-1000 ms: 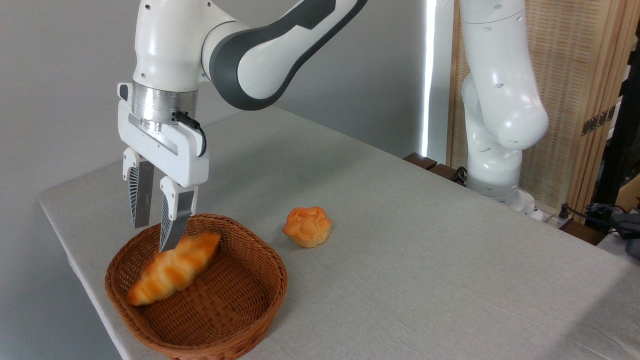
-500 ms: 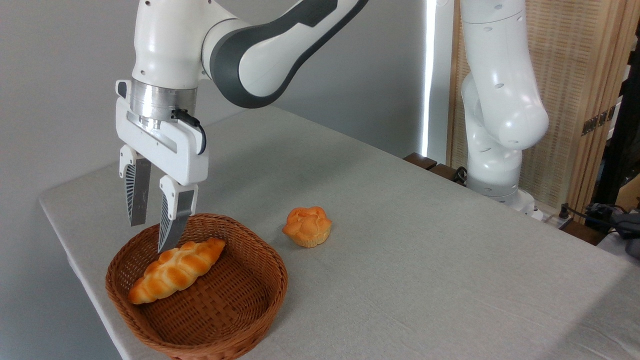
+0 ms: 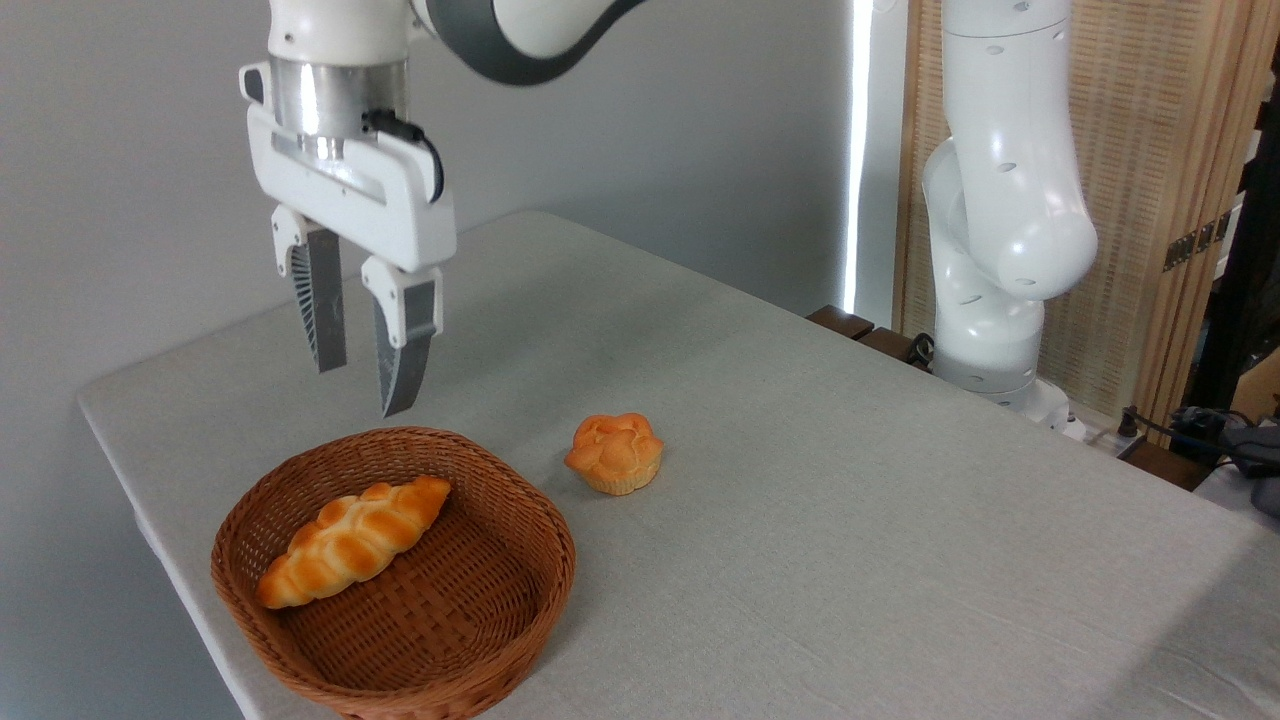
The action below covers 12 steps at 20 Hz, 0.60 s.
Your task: Put bread into the basket
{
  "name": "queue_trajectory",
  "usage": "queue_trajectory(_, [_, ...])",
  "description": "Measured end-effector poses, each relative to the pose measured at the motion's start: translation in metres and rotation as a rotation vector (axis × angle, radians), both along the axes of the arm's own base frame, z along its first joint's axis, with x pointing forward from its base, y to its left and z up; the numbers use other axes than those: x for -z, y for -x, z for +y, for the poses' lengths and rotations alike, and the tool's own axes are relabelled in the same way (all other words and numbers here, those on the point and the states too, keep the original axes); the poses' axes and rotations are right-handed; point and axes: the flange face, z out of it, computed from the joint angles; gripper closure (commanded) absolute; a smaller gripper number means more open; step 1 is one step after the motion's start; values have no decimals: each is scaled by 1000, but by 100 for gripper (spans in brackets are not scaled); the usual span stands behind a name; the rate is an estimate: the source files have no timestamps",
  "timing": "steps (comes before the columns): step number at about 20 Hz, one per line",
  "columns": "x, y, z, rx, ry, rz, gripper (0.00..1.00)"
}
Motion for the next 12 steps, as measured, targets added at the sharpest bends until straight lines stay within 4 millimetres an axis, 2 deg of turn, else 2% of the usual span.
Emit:
queue_trajectory(5, [-17, 10, 25, -25, 6, 36, 0])
queue_trajectory(12, [-14, 11, 24, -21, 1, 54, 0])
